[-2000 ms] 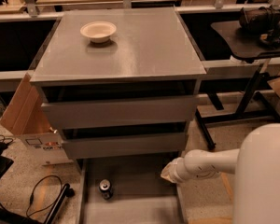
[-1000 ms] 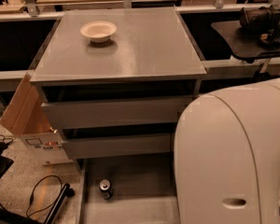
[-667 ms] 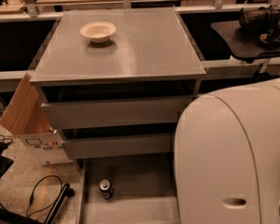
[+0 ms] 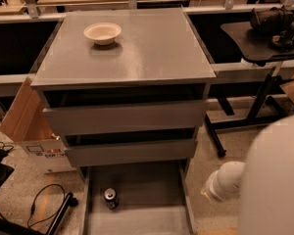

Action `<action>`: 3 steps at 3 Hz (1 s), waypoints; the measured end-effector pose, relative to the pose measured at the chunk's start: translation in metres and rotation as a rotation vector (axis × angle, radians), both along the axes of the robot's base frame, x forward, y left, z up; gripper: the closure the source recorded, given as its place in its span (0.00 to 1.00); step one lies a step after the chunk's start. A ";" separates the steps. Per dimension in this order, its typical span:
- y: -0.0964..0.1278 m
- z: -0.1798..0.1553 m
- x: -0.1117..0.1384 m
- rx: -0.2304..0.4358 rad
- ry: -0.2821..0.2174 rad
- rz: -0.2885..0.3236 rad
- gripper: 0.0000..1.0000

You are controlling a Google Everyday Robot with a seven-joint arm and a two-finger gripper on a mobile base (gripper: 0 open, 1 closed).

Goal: Place pepsi can into bottom drawer

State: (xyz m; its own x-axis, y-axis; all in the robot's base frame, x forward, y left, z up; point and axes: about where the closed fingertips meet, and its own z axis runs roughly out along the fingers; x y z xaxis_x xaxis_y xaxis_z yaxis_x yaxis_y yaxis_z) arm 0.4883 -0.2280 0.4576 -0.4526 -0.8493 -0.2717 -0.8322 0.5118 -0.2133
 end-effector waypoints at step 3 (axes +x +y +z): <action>-0.061 0.062 -0.049 -0.012 -0.112 -0.091 1.00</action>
Offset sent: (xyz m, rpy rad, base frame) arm -0.0462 -0.0650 0.0683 0.0524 -0.1422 -0.1225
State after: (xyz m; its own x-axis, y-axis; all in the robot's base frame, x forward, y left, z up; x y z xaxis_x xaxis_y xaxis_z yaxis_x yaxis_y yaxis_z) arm 0.4398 -0.2888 0.5194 -0.4951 -0.8098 -0.3149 -0.7534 0.5807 -0.3086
